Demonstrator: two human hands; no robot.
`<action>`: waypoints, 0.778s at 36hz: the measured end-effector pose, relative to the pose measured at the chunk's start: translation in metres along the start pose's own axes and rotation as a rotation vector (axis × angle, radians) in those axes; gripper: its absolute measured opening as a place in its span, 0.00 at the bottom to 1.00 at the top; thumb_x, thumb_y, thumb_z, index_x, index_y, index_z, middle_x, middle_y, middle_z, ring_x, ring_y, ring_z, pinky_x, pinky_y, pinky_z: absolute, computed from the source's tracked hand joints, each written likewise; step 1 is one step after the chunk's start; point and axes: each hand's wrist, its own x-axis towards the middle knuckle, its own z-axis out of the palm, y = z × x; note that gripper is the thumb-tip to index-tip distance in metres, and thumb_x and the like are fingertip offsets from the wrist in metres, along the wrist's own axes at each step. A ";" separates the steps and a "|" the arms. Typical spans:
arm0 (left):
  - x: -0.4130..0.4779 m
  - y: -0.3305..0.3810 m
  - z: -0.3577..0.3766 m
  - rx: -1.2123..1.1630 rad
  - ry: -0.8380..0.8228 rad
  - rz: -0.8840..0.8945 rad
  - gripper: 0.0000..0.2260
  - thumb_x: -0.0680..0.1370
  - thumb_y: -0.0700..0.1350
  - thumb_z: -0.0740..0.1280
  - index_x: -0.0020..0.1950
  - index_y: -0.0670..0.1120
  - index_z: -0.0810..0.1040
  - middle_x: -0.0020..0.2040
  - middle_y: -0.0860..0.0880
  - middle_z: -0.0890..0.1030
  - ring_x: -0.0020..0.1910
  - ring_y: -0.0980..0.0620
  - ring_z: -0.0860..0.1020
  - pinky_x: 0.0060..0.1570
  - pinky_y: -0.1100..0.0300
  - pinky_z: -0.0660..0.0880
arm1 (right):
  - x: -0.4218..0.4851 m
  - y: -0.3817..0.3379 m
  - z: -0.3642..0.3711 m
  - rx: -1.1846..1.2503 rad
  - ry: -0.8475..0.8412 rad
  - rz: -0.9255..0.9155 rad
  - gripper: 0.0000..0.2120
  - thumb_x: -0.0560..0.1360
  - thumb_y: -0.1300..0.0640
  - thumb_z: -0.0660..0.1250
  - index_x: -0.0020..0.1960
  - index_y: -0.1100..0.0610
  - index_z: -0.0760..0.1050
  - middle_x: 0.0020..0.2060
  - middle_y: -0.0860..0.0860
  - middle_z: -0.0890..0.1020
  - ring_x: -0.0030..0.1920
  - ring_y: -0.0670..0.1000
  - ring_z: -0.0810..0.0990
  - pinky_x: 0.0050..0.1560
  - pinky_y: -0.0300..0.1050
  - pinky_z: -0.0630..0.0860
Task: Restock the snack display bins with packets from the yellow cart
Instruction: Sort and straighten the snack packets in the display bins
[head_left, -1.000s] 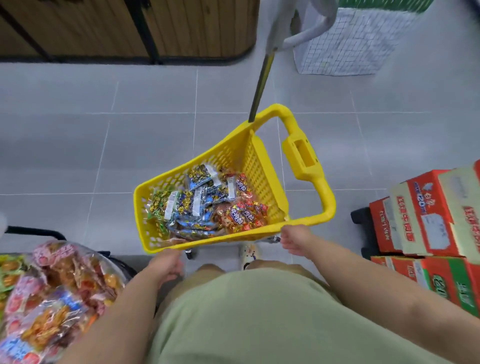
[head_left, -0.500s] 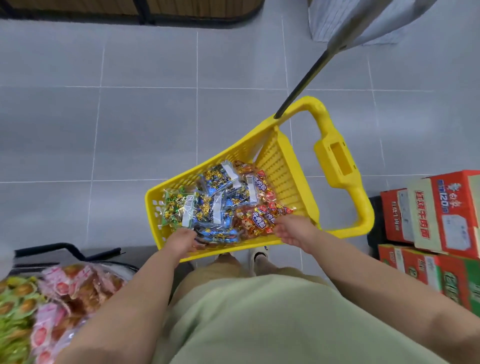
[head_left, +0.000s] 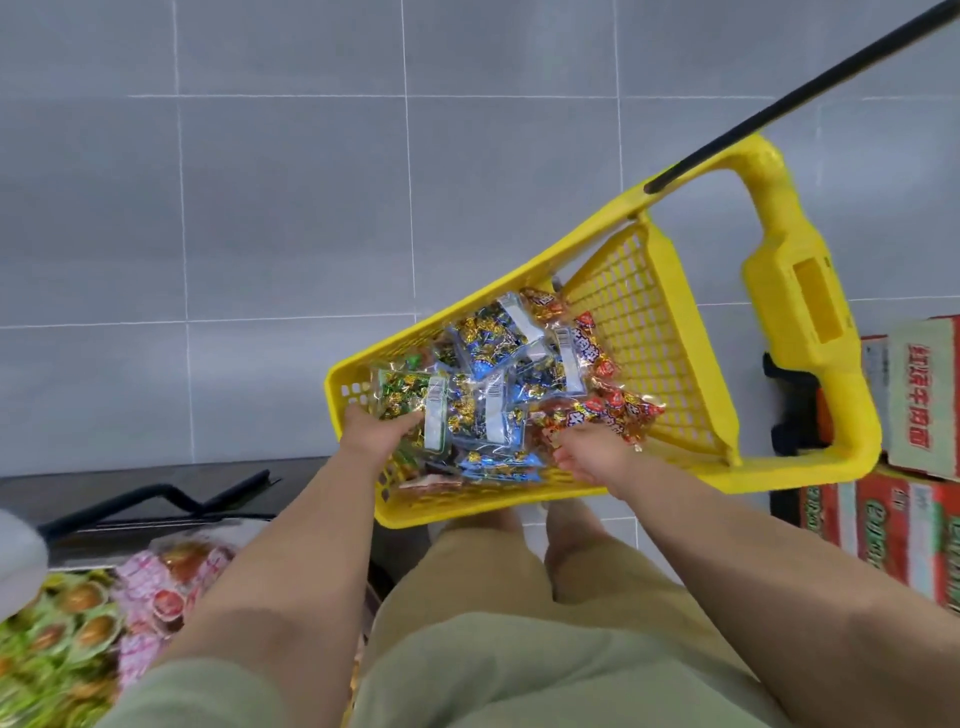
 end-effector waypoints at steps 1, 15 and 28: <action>0.004 0.000 0.002 -0.027 0.010 -0.007 0.47 0.68 0.54 0.77 0.77 0.40 0.54 0.75 0.42 0.64 0.71 0.38 0.66 0.65 0.40 0.68 | 0.000 -0.001 0.001 0.010 -0.005 0.005 0.16 0.81 0.56 0.58 0.60 0.67 0.71 0.35 0.52 0.75 0.33 0.48 0.72 0.33 0.40 0.71; -0.034 -0.012 0.004 -0.387 -0.362 0.103 0.17 0.68 0.51 0.77 0.41 0.43 0.72 0.44 0.53 0.75 0.52 0.55 0.76 0.47 0.52 0.77 | -0.002 -0.004 0.030 0.145 -0.095 -0.283 0.15 0.73 0.44 0.68 0.53 0.53 0.76 0.48 0.50 0.80 0.47 0.50 0.79 0.56 0.49 0.76; -0.010 0.005 -0.006 -0.038 0.186 0.288 0.06 0.79 0.43 0.64 0.54 0.44 0.74 0.47 0.46 0.78 0.48 0.46 0.76 0.46 0.58 0.68 | 0.013 -0.008 0.016 0.485 0.044 -0.206 0.27 0.70 0.54 0.73 0.65 0.60 0.69 0.55 0.56 0.79 0.53 0.56 0.79 0.52 0.56 0.78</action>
